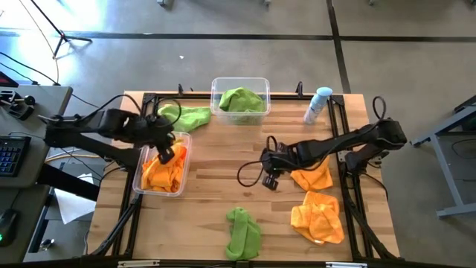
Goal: Sort microfiber towel by color & place in baskets
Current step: Put the green microfiber towel into the top transparent bin
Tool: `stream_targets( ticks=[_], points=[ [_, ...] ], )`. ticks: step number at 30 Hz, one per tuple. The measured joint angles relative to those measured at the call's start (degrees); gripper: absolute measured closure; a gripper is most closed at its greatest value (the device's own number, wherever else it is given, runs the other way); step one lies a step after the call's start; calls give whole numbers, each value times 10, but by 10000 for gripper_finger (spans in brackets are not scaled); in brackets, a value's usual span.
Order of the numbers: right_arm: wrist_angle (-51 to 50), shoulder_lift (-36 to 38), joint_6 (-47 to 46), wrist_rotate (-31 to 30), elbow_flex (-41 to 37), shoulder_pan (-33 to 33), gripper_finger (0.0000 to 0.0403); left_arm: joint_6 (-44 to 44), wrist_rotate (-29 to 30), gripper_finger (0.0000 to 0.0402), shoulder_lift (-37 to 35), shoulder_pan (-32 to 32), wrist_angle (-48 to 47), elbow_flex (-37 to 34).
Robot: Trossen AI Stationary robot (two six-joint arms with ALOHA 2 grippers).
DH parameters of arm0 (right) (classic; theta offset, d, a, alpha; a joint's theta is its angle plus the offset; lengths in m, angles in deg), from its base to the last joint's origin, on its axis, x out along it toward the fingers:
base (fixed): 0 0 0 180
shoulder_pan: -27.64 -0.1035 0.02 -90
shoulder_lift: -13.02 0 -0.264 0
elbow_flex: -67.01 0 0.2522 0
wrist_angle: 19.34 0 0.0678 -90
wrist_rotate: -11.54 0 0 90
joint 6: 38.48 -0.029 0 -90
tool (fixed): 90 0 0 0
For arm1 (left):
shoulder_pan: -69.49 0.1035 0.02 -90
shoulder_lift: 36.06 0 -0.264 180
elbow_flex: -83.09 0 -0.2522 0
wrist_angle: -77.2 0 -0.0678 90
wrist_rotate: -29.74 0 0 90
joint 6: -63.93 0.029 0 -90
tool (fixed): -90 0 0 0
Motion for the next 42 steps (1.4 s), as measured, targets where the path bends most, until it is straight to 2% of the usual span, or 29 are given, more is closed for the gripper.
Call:
stream_targets(
  ticks=[3, 8, 13, 17, 23, 27, 31, 36, 42],
  points=[
    [59, 10, 0, 24, -47, -5, 398, -2, 3, 390, 9, 36, 35, 0],
    [142, 68, 33, 41, -120, -4, 398, 28, 2, 400, 40, 101, 88, 0],
    [235, 173, 60, 58, -206, 18, 401, 102, 57, 380, 75, 149, 146, 0],
    [319, 254, 57, 62, -275, 40, 402, 136, 65, 353, 93, 207, 155, 0],
    [335, 321, 15, 56, -318, 73, 402, 191, 8, 286, 136, 341, 187, 0],
    [337, 326, -15, 50, -319, 93, 402, 208, -70, 248, 190, 440, 218, 0],
    [337, 323, -38, 47, -319, 112, 403, 210, -133, 231, 259, 516, 209, 4],
    [338, 323, -61, 3, -319, 126, 403, 229, -146, 229, 325, 556, 210, 4],
    [342, 323, -77, -26, -319, 141, 403, 253, -158, 229, 385, 567, 210, 5]
  ],
)
